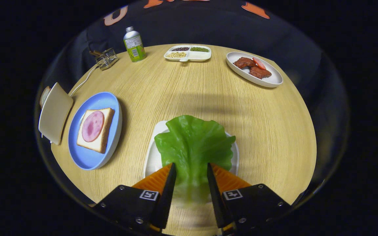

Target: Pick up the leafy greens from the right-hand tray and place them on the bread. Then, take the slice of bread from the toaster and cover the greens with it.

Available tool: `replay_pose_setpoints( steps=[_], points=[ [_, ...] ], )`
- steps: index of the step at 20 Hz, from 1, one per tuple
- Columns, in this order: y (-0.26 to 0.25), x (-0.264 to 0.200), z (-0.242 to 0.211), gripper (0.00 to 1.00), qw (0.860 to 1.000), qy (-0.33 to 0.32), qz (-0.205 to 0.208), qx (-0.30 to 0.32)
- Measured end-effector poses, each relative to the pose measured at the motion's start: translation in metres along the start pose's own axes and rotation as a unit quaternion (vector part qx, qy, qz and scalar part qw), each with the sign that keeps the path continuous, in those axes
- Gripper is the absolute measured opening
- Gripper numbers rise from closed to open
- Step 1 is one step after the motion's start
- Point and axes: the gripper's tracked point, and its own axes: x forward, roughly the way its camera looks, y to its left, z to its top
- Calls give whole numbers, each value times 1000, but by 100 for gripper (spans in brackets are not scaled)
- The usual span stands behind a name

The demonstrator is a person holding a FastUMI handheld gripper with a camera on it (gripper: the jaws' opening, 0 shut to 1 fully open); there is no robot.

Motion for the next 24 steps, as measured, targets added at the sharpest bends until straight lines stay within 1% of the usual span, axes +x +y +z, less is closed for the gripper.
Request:
replay_pose_setpoints(
  steps=[1,2,3,4,6,10,13,17,24],
  points=[
    [-2,0,1,51,1000,-2,-1,6],
    [-5,0,1,37,1000,-3,-5,13],
    [-6,1,1,30,1000,-2,-5,18],
    [-6,0,1,17,1000,-1,-1,25],
    [-2,-7,4,5,999,-6,16,48],
    [4,-27,20,4,997,-32,31,64],
    [17,-45,31,4,995,-50,51,67],
    [37,-67,48,4,993,-75,69,58],
    [90,-84,67,4,991,-92,94,21]
  ],
)
